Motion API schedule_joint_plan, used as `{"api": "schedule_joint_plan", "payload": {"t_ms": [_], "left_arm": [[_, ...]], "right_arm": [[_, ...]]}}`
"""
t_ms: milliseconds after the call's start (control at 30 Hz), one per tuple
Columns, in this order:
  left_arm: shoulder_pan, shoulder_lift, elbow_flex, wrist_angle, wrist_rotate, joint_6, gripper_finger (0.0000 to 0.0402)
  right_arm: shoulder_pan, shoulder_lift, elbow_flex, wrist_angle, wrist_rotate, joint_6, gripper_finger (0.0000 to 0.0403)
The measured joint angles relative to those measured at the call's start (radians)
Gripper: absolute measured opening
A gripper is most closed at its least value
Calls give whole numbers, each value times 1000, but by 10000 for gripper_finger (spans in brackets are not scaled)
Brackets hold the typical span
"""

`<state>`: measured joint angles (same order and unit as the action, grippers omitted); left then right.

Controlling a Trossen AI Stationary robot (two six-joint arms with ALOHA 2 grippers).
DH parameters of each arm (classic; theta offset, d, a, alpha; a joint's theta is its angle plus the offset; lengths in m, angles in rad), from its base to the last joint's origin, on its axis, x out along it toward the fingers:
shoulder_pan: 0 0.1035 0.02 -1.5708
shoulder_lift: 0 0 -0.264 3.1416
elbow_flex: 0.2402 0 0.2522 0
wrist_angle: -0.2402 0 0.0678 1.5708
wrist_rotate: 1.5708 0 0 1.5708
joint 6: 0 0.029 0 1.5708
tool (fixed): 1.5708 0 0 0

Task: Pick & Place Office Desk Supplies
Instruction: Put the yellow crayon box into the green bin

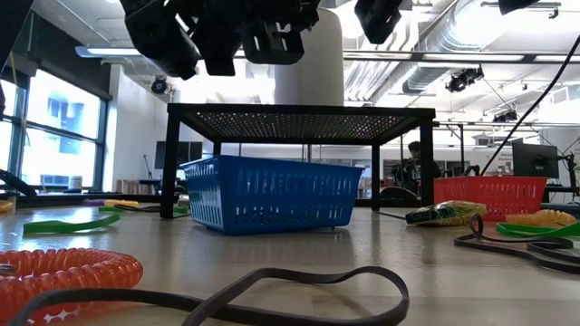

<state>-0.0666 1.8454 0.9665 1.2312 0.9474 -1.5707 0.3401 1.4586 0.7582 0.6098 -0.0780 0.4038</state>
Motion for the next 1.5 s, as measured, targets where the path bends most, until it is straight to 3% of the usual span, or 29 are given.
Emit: {"api": "schedule_joint_plan", "payload": {"t_ms": [533, 833, 1267, 1400, 1500], "left_arm": [[-3, 0, 0, -2, -17, 21, 163], [-26, 0, 0, -6, -75, 22, 210], [23, 0, 0, -6, -28, 9, 260], [44, 0, -1, -4, -21, 7, 262], [46, 0, -1, -4, -19, 6, 262]], "right_arm": [[0, 0, 0, -1, -20, -5, 5], [0, 0, 0, -5, -29, -4, 4], [26, 0, 0, -11, -54, 4, 4], [51, -24, 0, -80, -44, 58, 4], [84, -59, 1, -174, 25, 95, 4]]}}
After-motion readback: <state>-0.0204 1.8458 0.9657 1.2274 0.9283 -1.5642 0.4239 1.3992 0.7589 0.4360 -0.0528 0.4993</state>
